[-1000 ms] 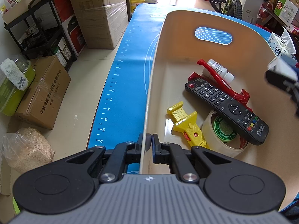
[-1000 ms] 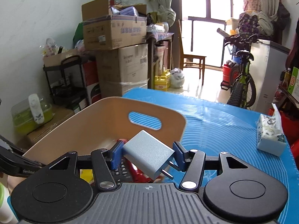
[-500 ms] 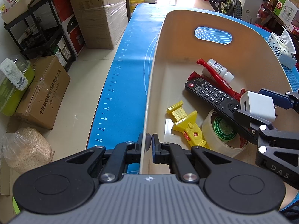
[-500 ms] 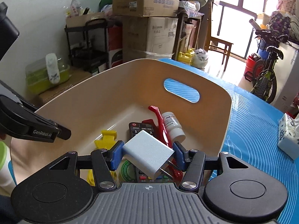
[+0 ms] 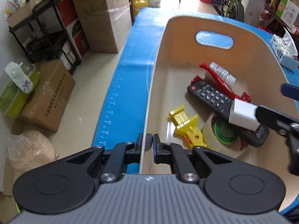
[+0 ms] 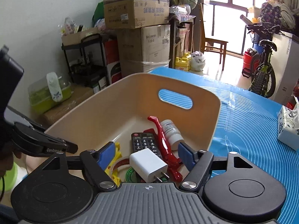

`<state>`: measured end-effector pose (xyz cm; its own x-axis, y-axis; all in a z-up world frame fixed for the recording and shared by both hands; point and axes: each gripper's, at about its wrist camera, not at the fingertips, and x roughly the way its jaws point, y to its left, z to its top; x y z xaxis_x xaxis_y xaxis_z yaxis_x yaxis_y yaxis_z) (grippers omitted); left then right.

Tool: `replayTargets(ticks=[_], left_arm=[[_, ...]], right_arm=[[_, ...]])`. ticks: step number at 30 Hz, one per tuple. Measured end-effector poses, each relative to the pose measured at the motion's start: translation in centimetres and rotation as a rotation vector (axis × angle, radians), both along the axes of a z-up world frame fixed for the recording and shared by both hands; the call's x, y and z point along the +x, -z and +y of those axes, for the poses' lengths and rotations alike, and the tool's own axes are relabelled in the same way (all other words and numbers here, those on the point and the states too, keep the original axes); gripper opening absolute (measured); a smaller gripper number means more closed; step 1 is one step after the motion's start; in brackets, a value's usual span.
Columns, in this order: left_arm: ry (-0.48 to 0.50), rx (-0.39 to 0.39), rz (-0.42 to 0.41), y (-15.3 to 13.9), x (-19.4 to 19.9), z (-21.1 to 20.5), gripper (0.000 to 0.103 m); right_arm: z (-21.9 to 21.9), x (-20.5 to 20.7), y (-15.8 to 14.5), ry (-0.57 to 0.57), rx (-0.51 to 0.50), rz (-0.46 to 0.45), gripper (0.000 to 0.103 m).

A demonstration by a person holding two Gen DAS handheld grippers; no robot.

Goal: Organize rigid objects

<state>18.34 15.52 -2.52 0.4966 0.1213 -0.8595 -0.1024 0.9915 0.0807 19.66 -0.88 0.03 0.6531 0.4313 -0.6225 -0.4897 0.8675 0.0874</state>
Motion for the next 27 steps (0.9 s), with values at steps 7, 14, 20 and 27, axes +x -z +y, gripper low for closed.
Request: replayTargets(ticks=[7, 14, 20, 27], left_arm=[[0.027, 0.018, -0.140, -4.0, -2.2, -2.1, 0.069], [0.041, 0.014, -0.235, -7.3, -5.4, -4.4, 0.075], [0.048, 0.019, -0.253, -8.8, -7.9, -6.2, 0.076], [0.075, 0.013, -0.274, -9.9, -11.6, -8.6, 0.076]], right_arm=[[-3.4, -1.7, -2.5, 0.091, 0.115, -0.011, 0.097], [-6.0, -4.8, -4.5, 0.151, 0.116, -0.021, 0.100], [-8.4, -8.3, -6.0, 0.194, 0.099, -0.031, 0.100], [-11.2, -11.8, -7.4, 0.241, 0.087, -0.041, 0.100]])
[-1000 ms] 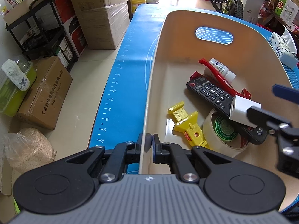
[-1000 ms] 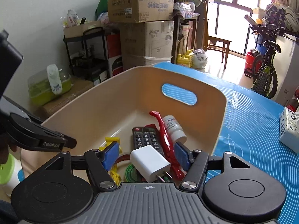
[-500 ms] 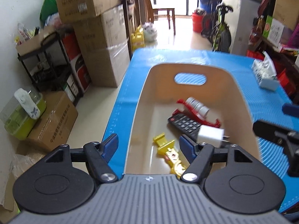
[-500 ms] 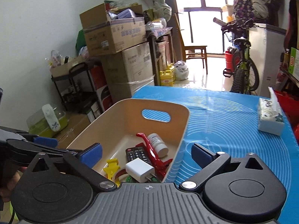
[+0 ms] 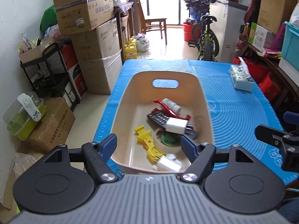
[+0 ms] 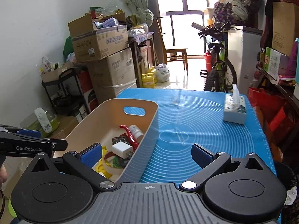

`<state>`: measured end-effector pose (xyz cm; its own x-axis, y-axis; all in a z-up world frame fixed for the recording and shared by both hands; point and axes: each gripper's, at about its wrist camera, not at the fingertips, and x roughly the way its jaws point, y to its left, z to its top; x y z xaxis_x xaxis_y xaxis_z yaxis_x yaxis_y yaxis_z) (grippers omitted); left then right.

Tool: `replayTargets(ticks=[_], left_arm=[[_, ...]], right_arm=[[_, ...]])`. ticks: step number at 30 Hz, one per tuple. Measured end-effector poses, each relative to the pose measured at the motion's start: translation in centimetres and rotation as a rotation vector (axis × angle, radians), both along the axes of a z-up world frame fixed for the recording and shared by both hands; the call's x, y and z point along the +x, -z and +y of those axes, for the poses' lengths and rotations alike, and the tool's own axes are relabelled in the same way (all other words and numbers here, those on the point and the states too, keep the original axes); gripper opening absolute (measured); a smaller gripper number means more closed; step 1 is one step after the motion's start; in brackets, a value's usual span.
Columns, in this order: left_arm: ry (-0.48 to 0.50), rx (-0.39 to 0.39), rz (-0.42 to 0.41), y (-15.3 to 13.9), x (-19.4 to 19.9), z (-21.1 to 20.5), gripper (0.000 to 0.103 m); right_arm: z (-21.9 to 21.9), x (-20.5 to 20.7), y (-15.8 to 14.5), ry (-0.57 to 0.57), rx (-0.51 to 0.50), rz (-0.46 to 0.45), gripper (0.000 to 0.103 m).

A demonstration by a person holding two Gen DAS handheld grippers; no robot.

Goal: Organize rigid objects

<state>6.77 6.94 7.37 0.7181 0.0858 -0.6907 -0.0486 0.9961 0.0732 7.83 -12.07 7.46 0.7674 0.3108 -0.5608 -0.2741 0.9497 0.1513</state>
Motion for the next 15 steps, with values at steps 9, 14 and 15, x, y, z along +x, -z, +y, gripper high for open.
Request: replayTargets(ticks=[9, 14, 15], left_arm=[[0.004, 0.025, -0.029, 0.5, -4.1, -3.1, 0.076], [-0.004, 0.022, -0.001, 1.5, -5.2, -4.5, 0.076], [0.002, 0.023, 0.002, 1.7, -5.5, -4.7, 0.076]], right_arm=[[-2.3, -3.9, 0.7, 0.039, -0.029, 0.018, 0.100], [-3.4, -6.1, 1.5, 0.056, -0.056, 0.034, 0.100], [-3.7, -6.5, 1.6, 0.060, -0.052, 0.039, 0.100]])
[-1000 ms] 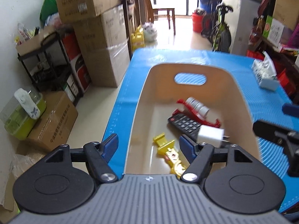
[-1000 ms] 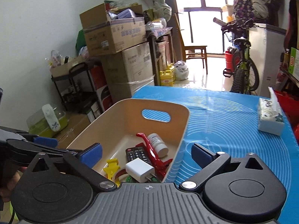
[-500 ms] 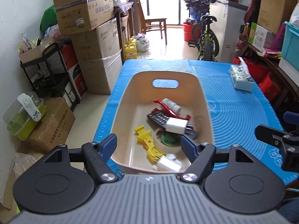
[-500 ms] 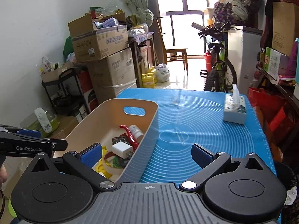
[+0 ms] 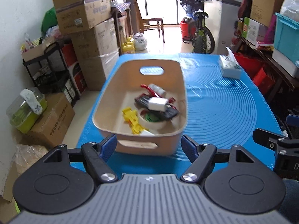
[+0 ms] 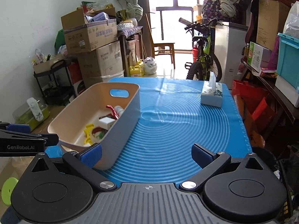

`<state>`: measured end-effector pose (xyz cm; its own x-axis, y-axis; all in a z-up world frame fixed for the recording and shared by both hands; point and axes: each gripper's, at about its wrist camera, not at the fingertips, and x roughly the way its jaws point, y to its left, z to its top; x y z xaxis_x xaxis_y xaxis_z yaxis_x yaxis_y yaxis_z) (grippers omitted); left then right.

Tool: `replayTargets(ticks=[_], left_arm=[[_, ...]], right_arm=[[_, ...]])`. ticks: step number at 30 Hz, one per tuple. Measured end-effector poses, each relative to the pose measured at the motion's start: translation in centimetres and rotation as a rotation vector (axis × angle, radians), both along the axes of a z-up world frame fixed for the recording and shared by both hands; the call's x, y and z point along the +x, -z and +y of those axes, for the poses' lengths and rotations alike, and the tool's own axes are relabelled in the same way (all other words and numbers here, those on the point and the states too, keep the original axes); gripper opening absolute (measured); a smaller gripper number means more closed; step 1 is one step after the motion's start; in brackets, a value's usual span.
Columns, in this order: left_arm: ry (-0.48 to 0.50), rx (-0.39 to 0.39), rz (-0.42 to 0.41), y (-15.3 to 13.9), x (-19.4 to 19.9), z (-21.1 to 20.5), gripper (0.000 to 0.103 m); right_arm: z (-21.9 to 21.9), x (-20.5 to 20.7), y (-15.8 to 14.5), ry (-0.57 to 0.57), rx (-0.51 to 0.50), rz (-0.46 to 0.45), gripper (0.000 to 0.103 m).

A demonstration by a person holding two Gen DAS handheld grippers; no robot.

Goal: Organize rigid objects

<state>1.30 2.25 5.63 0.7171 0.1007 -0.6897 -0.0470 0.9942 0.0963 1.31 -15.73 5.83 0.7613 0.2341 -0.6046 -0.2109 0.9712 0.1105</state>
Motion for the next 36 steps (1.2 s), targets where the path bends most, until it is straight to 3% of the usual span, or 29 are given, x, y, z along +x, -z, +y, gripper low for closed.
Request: replayTargets(ticks=[15, 22, 29, 36], left_arm=[[0.040, -0.004, -0.003, 3.4, -3.3, -2.3, 0.076], [0.056, 0.019, -0.011, 4.7, -4.0, -2.9, 0.076], [0.027, -0.047, -0.008, 5.0, -3.9, -1.9, 0.076], [0.043, -0.034, 0.004, 5.3, -3.8, -2.7, 0.076]], right_arm=[[-1.0, -4.2, 1.8, 0.028, -0.018, -0.055, 0.100], [-0.8, -4.5, 2.9, 0.052, -0.013, -0.036, 0.100], [-0.9, -5.2, 4.0, 0.077, -0.014, -0.041, 0.100], [-1.9, -4.8, 4.7, 0.116, 0.020, -0.007, 0.100]])
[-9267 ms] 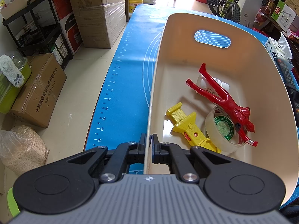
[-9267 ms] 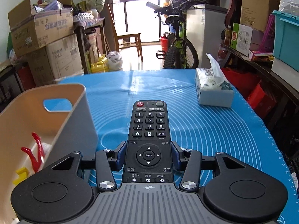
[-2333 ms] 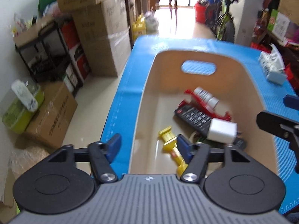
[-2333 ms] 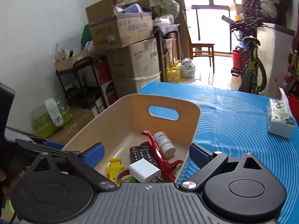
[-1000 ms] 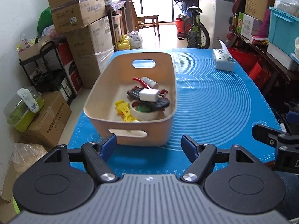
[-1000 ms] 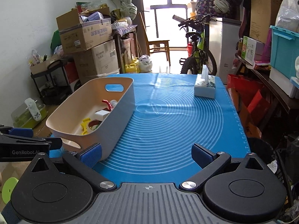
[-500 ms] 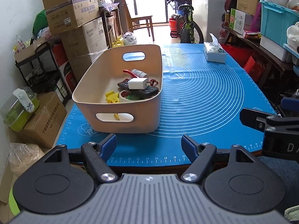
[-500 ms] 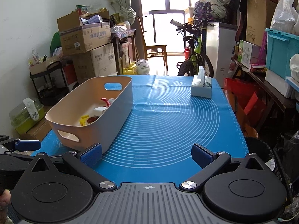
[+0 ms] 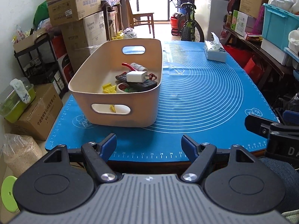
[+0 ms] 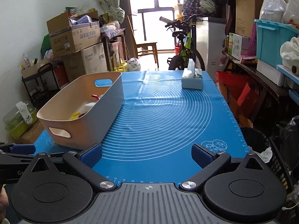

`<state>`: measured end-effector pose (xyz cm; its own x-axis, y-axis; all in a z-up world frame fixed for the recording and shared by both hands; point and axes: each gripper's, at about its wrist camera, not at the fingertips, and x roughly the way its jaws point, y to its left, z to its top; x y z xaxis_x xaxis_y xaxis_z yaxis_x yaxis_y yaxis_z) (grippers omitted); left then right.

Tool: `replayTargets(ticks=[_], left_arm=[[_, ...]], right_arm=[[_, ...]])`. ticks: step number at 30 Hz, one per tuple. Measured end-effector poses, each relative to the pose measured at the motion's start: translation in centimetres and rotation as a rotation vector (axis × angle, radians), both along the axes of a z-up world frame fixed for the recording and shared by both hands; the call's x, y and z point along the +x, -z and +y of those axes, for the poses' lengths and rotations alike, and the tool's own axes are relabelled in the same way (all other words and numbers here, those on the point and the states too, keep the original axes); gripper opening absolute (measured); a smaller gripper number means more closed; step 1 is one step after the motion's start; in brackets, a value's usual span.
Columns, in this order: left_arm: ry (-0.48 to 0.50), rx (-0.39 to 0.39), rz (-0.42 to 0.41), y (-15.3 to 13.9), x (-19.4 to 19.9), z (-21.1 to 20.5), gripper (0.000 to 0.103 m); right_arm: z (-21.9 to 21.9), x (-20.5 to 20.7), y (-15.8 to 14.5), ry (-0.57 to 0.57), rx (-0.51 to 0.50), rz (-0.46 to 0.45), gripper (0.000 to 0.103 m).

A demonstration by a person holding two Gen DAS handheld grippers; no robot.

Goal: Organize rigid objects

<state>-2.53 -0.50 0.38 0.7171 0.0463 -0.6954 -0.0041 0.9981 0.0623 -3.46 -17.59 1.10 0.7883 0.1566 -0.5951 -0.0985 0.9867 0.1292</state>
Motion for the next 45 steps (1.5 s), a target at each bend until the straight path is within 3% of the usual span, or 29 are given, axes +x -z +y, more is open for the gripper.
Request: replayTargets(ticks=[45], left_arm=[[0.034, 0.011, 0.005, 0.40, 0.12, -0.89, 0.076]], right_arm=[[0.30, 0.06, 0.61, 0.007, -0.025, 0.028, 0.100]])
